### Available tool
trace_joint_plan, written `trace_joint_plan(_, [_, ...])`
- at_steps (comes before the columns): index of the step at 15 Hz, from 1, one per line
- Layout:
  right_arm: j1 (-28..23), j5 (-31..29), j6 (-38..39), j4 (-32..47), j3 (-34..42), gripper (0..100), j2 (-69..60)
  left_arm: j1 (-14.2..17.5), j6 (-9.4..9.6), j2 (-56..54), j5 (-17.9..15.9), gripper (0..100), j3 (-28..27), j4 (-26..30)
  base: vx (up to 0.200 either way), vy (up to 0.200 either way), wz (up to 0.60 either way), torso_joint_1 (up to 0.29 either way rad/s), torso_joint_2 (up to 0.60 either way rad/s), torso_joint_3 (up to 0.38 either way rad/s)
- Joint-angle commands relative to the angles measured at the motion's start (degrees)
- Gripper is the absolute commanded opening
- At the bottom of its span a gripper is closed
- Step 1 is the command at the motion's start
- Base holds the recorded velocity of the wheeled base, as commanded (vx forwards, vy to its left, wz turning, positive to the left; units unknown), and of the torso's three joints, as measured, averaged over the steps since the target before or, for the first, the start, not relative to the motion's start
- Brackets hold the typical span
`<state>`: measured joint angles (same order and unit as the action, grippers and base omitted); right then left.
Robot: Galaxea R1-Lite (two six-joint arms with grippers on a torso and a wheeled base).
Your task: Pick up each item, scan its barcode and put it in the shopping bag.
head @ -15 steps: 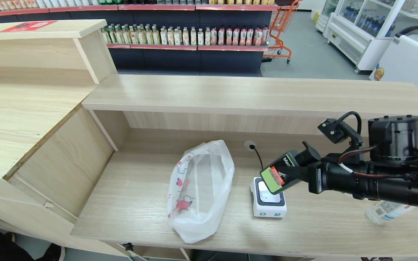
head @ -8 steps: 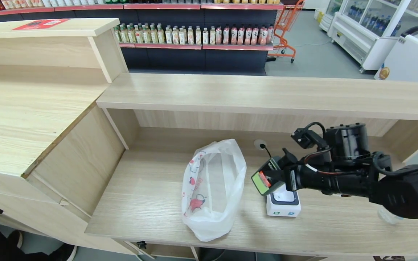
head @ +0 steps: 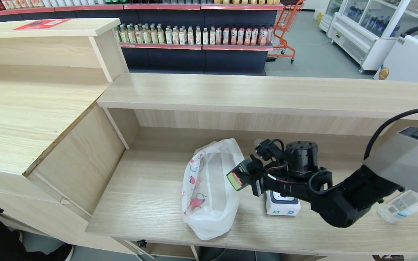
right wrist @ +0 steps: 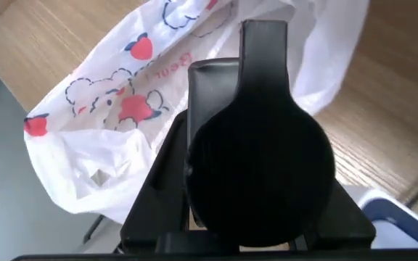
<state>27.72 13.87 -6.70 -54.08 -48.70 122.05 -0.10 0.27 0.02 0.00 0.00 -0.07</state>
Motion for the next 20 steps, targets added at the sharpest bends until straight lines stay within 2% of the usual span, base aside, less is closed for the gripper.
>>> trace_joint_plan(1, [2.0, -0.2, -2.5, 0.0, -5.9, 0, 7.4, 0.0, 0.00, 0.1, 0.0, 100, 0.0, 0.0, 0.000, 0.000, 0.00, 0.000, 0.00, 0.000])
trace_joint_plan(5, [3.7, -0.4, -7.3, 1.9, -11.6, 0, 12.8, 0.0, 0.00, 0.1, 0.0, 100, 0.0, 0.0, 0.000, 0.000, 0.00, 0.000, 0.00, 0.000])
trace_joint_plan(8, [4.4, -5.2, -8.9, 2.0, -13.7, 0, 15.1, 0.0, 0.00, 0.1, 0.0, 100, 0.0, 0.0, 0.000, 0.000, 0.00, 0.000, 0.00, 0.000])
trace_joint_plan(9, [4.5, -5.3, -9.0, 2.0, -13.7, 100, 15.1, 0.0, 0.00, 0.1, 0.0, 100, 0.0, 0.0, 0.000, 0.000, 0.00, 0.000, 0.00, 0.000])
trace_joint_plan(12, [4.6, -5.1, -8.1, 2.5, -14.2, 100, 12.5, 0.0, 0.00, 0.1, 0.0, 100, 0.0, 0.0, 0.000, 0.000, 0.00, 0.000, 0.00, 0.000])
trace_joint_plan(16, [2.5, -4.9, 4.7, 9.2, -14.1, 100, 2.3, 0.0, 0.00, 0.1, 0.0, 100, 0.0, 0.0, 0.000, 0.000, 0.00, 0.000, 0.00, 0.000])
trace_joint_plan(18, [-1.5, -5.3, 11.2, 19.2, -10.3, 100, -7.8, 0.0, 0.00, 0.1, 0.0, 100, 0.0, 0.0, 0.000, 0.000, 0.00, 0.000, 0.00, 0.000])
trace_joint_plan(20, [-6.4, -5.8, 11.5, 21.7, -0.5, 100, -20.8, 0.0, 0.00, 0.1, 0.0, 100, 0.0, 0.0, 0.000, 0.000, 0.00, 0.000, 0.00, 0.000])
